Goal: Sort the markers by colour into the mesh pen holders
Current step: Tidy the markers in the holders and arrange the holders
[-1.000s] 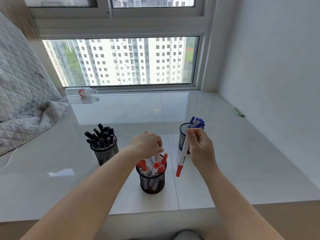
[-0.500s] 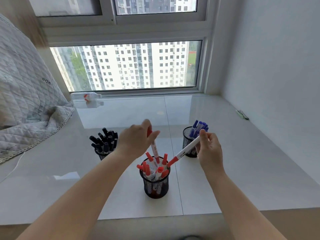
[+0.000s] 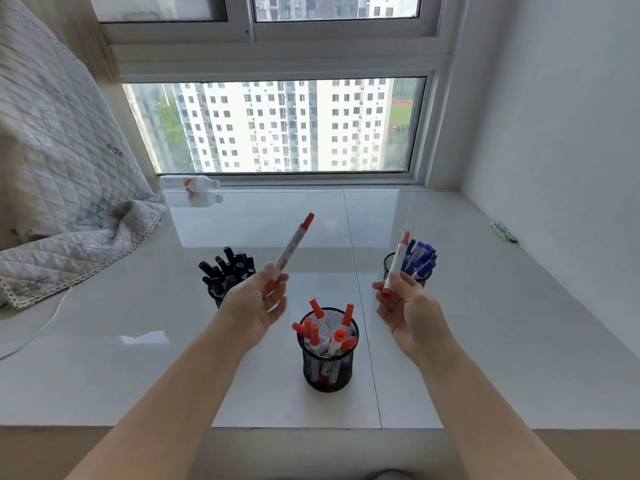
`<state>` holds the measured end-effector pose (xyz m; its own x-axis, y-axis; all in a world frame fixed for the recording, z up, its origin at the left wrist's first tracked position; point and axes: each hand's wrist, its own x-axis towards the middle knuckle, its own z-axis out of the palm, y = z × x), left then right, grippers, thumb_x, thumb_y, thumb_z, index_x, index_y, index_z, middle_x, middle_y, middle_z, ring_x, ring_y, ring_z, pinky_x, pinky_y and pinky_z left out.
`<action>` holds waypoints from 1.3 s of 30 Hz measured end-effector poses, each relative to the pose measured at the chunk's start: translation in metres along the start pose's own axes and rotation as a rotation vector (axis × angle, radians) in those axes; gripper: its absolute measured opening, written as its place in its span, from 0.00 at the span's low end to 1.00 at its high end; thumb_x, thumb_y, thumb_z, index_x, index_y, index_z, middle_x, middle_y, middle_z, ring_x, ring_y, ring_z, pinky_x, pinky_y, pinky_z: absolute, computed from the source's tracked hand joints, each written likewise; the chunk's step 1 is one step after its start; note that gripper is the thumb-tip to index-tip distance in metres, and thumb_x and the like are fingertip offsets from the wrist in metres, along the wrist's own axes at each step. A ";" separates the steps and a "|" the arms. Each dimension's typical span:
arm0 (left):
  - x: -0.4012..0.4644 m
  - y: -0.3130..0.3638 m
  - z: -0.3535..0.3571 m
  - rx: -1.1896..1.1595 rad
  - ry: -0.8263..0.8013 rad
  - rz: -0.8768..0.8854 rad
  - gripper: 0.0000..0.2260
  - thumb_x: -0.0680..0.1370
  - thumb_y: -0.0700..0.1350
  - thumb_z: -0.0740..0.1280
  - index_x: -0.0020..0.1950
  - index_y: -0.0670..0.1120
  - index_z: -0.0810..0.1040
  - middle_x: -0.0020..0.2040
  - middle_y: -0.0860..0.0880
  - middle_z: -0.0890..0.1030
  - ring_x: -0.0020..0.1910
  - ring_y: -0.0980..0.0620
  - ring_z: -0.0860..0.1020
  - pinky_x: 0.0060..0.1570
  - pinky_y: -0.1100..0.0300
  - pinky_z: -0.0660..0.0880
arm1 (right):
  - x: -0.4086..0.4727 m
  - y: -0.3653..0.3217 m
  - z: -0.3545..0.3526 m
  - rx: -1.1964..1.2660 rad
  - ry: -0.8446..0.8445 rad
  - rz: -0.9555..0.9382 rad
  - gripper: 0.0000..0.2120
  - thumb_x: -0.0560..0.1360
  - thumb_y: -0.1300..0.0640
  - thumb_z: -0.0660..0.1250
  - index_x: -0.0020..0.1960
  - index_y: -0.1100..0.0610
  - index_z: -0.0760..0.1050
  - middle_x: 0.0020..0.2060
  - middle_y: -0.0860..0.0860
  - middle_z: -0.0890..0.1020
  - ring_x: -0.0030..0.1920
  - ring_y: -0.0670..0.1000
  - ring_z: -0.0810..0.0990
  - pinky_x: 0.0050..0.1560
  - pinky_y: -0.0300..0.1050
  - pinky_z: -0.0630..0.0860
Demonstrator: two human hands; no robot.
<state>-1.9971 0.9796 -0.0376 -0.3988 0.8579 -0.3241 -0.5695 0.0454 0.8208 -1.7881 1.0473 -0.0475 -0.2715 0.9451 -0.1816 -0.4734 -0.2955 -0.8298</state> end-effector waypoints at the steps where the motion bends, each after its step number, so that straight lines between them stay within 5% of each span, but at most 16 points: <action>1: -0.002 -0.002 -0.001 -0.042 -0.071 -0.036 0.08 0.76 0.46 0.65 0.50 0.44 0.78 0.34 0.51 0.81 0.30 0.59 0.78 0.32 0.63 0.76 | -0.001 0.001 0.002 -0.018 -0.032 0.000 0.10 0.78 0.58 0.60 0.59 0.55 0.69 0.36 0.52 0.82 0.38 0.48 0.77 0.40 0.43 0.73; 7: -0.007 -0.004 0.005 -0.141 -0.271 -0.033 0.08 0.69 0.42 0.67 0.47 0.46 0.79 0.39 0.50 0.83 0.38 0.55 0.82 0.39 0.57 0.77 | -0.005 0.004 0.015 -0.181 -0.178 -0.052 0.05 0.76 0.63 0.62 0.50 0.56 0.71 0.42 0.54 0.85 0.43 0.50 0.83 0.40 0.38 0.78; 12: -0.005 -0.010 0.003 0.262 -0.129 0.202 0.02 0.77 0.43 0.63 0.46 0.46 0.74 0.40 0.51 0.85 0.43 0.55 0.83 0.50 0.53 0.76 | -0.003 0.015 0.019 -0.690 -0.164 -0.268 0.05 0.75 0.62 0.65 0.45 0.52 0.75 0.41 0.49 0.82 0.42 0.48 0.82 0.41 0.37 0.79; 16: -0.010 -0.017 0.003 0.453 -0.044 0.344 0.14 0.74 0.57 0.60 0.43 0.48 0.78 0.41 0.53 0.84 0.44 0.57 0.82 0.43 0.60 0.74 | 0.002 0.025 0.018 -0.923 -0.206 -0.251 0.04 0.76 0.55 0.65 0.44 0.48 0.77 0.39 0.43 0.81 0.43 0.46 0.81 0.46 0.40 0.78; 18: -0.011 -0.021 0.002 0.556 0.000 0.414 0.12 0.75 0.57 0.61 0.41 0.51 0.79 0.39 0.54 0.83 0.43 0.59 0.79 0.42 0.62 0.72 | 0.002 0.029 0.018 -1.012 -0.223 -0.276 0.04 0.75 0.55 0.66 0.44 0.46 0.77 0.37 0.39 0.80 0.40 0.40 0.81 0.42 0.32 0.76; 23: -0.011 -0.024 0.000 0.806 0.045 0.544 0.04 0.75 0.47 0.67 0.42 0.56 0.77 0.38 0.55 0.81 0.39 0.59 0.77 0.37 0.72 0.71 | 0.003 0.030 0.018 -1.108 -0.201 -0.359 0.07 0.71 0.57 0.70 0.45 0.47 0.76 0.36 0.40 0.80 0.37 0.37 0.79 0.36 0.28 0.74; 28: -0.011 -0.021 -0.003 0.916 0.036 0.628 0.10 0.73 0.47 0.70 0.46 0.54 0.69 0.40 0.54 0.81 0.36 0.62 0.81 0.35 0.72 0.72 | -0.003 0.029 0.018 -1.080 -0.250 -0.369 0.11 0.71 0.62 0.70 0.47 0.48 0.75 0.36 0.43 0.81 0.31 0.39 0.81 0.28 0.30 0.75; 34: -0.012 -0.022 -0.001 0.910 0.030 0.614 0.06 0.79 0.52 0.60 0.42 0.55 0.71 0.38 0.57 0.82 0.36 0.62 0.81 0.39 0.59 0.74 | -0.005 0.030 0.018 -1.227 -0.229 -0.454 0.07 0.73 0.61 0.68 0.47 0.52 0.82 0.33 0.41 0.82 0.32 0.38 0.81 0.34 0.30 0.77; 39: -0.013 -0.024 -0.003 1.054 0.099 0.719 0.03 0.75 0.49 0.67 0.42 0.55 0.75 0.38 0.57 0.79 0.37 0.69 0.76 0.37 0.74 0.68 | -0.007 0.029 0.018 -1.219 -0.223 -0.444 0.07 0.74 0.59 0.67 0.48 0.53 0.83 0.36 0.47 0.85 0.33 0.41 0.82 0.40 0.37 0.80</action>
<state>-1.9802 0.9660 -0.0550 -0.4557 0.8185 0.3498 0.6201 0.0100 0.7844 -1.8151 1.0299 -0.0612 -0.4768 0.8507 0.2212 0.4657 0.4579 -0.7573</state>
